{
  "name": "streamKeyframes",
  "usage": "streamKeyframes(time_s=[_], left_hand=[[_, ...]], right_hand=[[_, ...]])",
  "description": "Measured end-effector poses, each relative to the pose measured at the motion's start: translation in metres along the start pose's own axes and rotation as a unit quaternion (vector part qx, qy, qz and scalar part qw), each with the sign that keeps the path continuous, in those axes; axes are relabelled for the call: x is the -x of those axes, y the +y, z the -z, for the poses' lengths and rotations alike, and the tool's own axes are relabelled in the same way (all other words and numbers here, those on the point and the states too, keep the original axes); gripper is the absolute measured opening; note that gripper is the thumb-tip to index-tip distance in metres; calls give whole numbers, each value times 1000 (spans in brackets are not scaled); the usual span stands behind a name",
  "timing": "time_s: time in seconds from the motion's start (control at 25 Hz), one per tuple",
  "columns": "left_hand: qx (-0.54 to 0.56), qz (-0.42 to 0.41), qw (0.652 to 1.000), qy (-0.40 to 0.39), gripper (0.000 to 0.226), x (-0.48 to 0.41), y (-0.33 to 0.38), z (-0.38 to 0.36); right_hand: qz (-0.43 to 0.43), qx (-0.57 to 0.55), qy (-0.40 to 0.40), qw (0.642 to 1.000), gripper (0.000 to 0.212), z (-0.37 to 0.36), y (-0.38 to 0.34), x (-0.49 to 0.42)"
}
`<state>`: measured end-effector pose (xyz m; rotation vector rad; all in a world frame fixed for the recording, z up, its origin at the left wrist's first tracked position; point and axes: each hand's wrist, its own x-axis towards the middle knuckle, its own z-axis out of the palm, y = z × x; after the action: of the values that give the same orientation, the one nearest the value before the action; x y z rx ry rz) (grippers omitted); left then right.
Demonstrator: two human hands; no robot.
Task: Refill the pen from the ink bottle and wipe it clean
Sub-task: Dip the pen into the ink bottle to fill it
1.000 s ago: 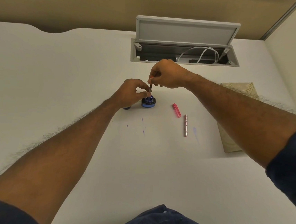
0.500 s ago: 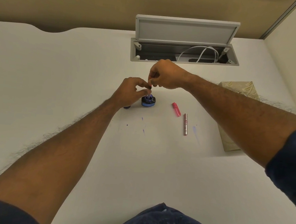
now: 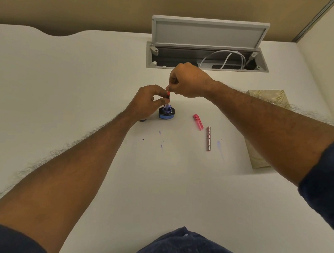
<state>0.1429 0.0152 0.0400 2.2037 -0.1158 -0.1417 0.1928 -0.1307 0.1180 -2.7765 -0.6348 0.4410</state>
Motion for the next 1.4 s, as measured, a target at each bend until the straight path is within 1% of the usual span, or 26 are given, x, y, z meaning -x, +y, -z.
streamKeyframes(time_s=[0.36,0.6,0.92,1.12,1.32,1.4], left_hand=[[-8,-10,1000,10,17,0,-1,-4],[-5,-5,1000,20,19,0,-4,-4],[-12,-3,1000,16,19,-1,-4,-5],[-6,-20,1000,15,17,1,-4,-4],[-33,4,999,-7,25,0,-8,-2],[-42,7,999,-13,23,0,-10,-2]], right_hand=[[23,19,-10,999,22,0,0,2],[-1,25,8,1000,27,0,-1,0],[18,27,-9,999,21,2,-3,0],[22,28,-24,999,21,1,-2,0],[19,26,-15,999,21,4,-2,0],[21,23,-10,999,21,7,-2,-1]])
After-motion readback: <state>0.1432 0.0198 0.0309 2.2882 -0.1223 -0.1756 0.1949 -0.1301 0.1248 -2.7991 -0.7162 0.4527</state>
